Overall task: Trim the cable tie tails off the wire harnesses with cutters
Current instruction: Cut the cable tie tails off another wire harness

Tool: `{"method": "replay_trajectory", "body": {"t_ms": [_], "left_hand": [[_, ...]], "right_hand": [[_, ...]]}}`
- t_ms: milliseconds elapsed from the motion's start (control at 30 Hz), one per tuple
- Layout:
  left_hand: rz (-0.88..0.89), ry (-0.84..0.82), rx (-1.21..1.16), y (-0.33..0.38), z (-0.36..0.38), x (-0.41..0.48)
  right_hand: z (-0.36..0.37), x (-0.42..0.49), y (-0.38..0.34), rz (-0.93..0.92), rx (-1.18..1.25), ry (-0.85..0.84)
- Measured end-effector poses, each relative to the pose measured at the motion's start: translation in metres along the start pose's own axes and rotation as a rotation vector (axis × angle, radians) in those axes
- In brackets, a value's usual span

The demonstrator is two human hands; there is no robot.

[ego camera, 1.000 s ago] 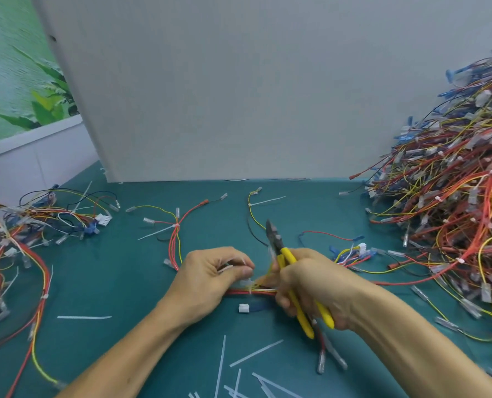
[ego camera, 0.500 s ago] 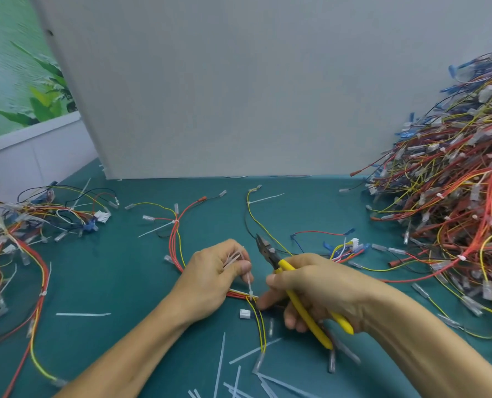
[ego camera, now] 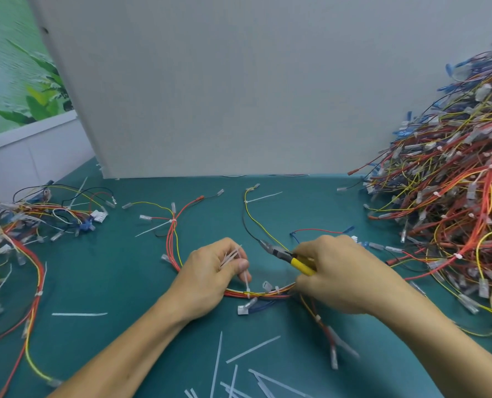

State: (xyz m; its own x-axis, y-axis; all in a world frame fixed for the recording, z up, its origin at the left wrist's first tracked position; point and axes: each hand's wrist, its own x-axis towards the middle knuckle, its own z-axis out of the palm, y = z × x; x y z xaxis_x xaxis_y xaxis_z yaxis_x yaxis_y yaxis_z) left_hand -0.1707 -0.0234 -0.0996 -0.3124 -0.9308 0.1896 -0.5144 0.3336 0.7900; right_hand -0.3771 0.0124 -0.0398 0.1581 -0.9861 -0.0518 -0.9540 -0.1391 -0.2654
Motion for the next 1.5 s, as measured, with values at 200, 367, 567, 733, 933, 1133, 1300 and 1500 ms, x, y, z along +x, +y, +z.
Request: {"method": "replay_trajectory", "body": {"t_ms": [200, 367, 567, 733, 933, 1133, 1300, 1500], "left_hand": [[-0.001, 0.012, 0.019, -0.001, -0.001, 0.0], [0.003, 0.026, 0.021, -0.002, -0.001, 0.0], [0.017, 0.004, 0.003, -0.004, 0.0, 0.0], [0.02, -0.014, -0.019, -0.005, 0.0, 0.001], [0.034, -0.023, -0.034, -0.004, 0.0, 0.0], [0.043, -0.023, -0.041, -0.004, 0.001, -0.001], [0.059, -0.007, -0.012, -0.004, 0.0, 0.0], [0.039, -0.024, -0.055, -0.004, 0.0, 0.0]], "right_hand": [[0.007, 0.0, 0.0, -0.079, -0.243, -0.061], [0.016, 0.0, -0.002, -0.169, -0.338, -0.069], [0.016, 0.0, -0.002, -0.241, -0.328, -0.1], [0.019, 0.004, 0.001, -0.272, -0.344, -0.086], [0.019, 0.006, 0.002, -0.306, -0.335, -0.086], [0.015, 0.006, 0.004, -0.325, -0.327, -0.137], [0.008, 0.006, 0.008, -0.294, -0.257, -0.204], [0.013, 0.008, 0.007, -0.296, -0.272, -0.186]]}}
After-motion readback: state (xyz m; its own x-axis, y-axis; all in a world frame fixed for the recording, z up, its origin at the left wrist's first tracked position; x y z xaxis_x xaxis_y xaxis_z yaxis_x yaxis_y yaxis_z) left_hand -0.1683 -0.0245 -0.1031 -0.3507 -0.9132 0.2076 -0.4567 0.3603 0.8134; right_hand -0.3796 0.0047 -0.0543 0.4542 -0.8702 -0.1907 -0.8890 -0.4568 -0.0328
